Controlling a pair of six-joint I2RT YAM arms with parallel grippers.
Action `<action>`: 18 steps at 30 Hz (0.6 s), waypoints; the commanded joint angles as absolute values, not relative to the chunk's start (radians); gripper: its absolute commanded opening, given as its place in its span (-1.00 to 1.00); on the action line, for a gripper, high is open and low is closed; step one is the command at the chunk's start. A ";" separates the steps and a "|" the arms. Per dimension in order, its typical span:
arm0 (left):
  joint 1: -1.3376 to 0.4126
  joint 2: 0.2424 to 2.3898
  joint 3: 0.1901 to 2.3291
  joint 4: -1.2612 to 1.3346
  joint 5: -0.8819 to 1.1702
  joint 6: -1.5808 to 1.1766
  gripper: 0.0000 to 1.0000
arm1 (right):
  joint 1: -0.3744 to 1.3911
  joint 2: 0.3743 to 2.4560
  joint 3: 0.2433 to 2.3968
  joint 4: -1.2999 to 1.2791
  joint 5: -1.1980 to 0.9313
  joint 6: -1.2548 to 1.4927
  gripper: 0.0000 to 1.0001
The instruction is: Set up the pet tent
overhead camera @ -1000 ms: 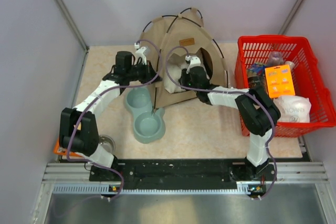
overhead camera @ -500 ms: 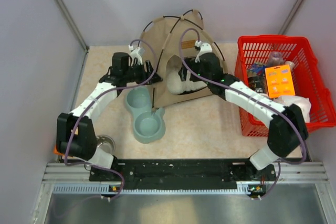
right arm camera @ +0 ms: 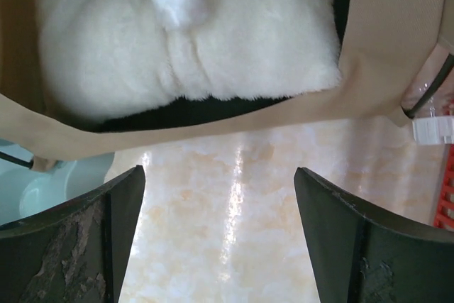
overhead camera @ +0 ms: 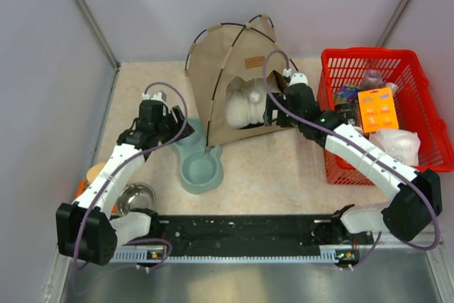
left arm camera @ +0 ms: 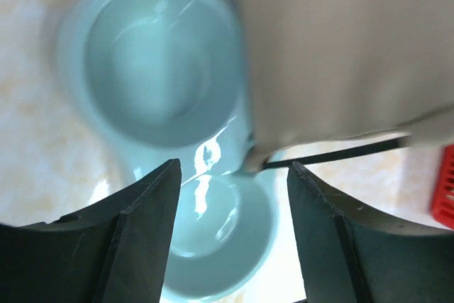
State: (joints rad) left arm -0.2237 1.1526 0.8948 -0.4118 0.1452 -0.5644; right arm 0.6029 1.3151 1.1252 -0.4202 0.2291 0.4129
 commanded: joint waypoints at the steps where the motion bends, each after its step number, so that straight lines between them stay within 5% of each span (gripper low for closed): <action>1: -0.219 1.129 0.816 -0.603 0.009 -0.656 0.33 | 0.595 1.284 1.137 -0.517 0.271 0.445 0.73; 11: -0.221 1.264 0.727 -0.664 0.029 -0.687 0.30 | 0.575 1.273 1.092 -0.541 0.308 0.472 0.75; 14: -0.221 1.296 0.712 -0.654 0.029 -0.684 0.13 | 0.569 1.281 1.080 -0.540 0.330 0.480 0.75; 18: -0.219 1.333 0.729 -0.686 -0.087 -0.687 -0.41 | 0.537 1.328 1.085 -0.537 0.353 0.486 0.71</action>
